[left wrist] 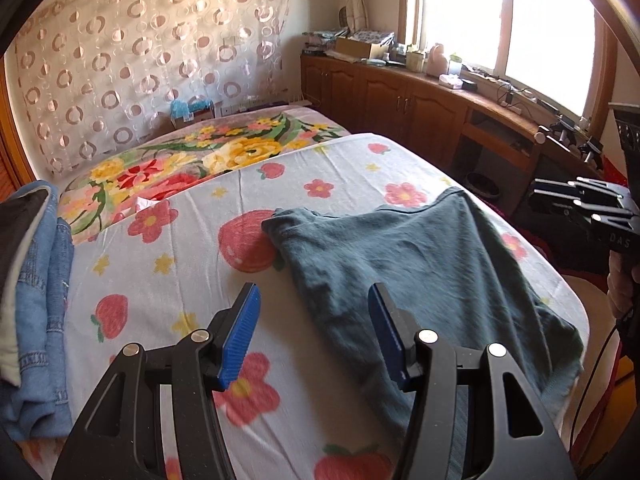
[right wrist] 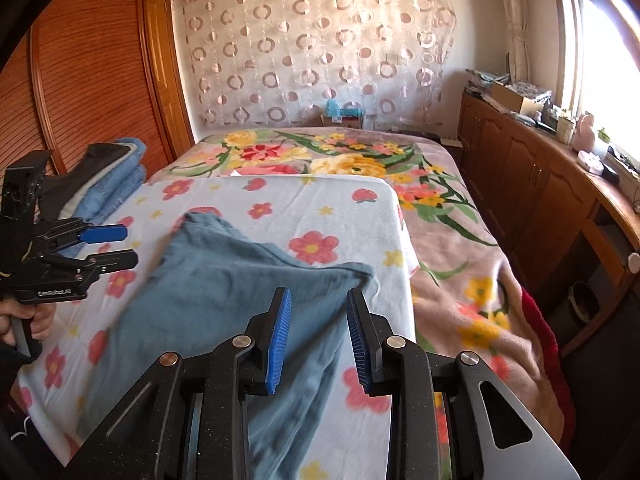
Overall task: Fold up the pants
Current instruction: 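Close the right gripper on the hem of the folded shorts again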
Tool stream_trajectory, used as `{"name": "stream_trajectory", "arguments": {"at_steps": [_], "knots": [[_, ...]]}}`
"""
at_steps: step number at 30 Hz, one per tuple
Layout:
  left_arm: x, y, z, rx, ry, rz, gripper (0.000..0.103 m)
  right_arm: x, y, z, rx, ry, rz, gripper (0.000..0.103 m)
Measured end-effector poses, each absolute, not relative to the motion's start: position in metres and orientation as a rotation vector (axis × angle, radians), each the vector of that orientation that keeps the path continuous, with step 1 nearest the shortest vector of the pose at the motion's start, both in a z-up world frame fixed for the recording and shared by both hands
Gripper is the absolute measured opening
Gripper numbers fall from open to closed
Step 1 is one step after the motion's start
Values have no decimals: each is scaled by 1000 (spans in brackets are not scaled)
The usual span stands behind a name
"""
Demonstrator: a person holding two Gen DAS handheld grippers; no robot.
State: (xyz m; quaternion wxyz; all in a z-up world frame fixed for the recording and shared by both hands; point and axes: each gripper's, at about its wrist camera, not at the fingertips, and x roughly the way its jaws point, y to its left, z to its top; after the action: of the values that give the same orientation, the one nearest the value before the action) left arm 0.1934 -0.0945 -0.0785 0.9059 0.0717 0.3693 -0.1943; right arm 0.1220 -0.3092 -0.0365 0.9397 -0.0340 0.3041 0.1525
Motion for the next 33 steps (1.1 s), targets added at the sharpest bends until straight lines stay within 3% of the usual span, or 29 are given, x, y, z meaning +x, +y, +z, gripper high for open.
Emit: {"name": "stream_trajectory", "arguments": {"at_steps": [20, 29, 30, 31, 33], "knots": [[101, -99, -107, 157, 825, -486, 58, 26, -313, -75, -42, 731, 318, 30], [81, -106, -117, 163, 855, -514, 58, 20, -314, -80, 3, 795, 317, 30], [80, -107, -119, 165, 858, -516, 58, 20, -313, -82, 6, 801, 318, 29], [79, -107, -120, 165, 863, -517, 58, 20, -312, -84, 6, 807, 319, 17], [77, -106, -122, 157, 867, -521, 58, 21, -311, -85, -1, 815, 322, 9]]}}
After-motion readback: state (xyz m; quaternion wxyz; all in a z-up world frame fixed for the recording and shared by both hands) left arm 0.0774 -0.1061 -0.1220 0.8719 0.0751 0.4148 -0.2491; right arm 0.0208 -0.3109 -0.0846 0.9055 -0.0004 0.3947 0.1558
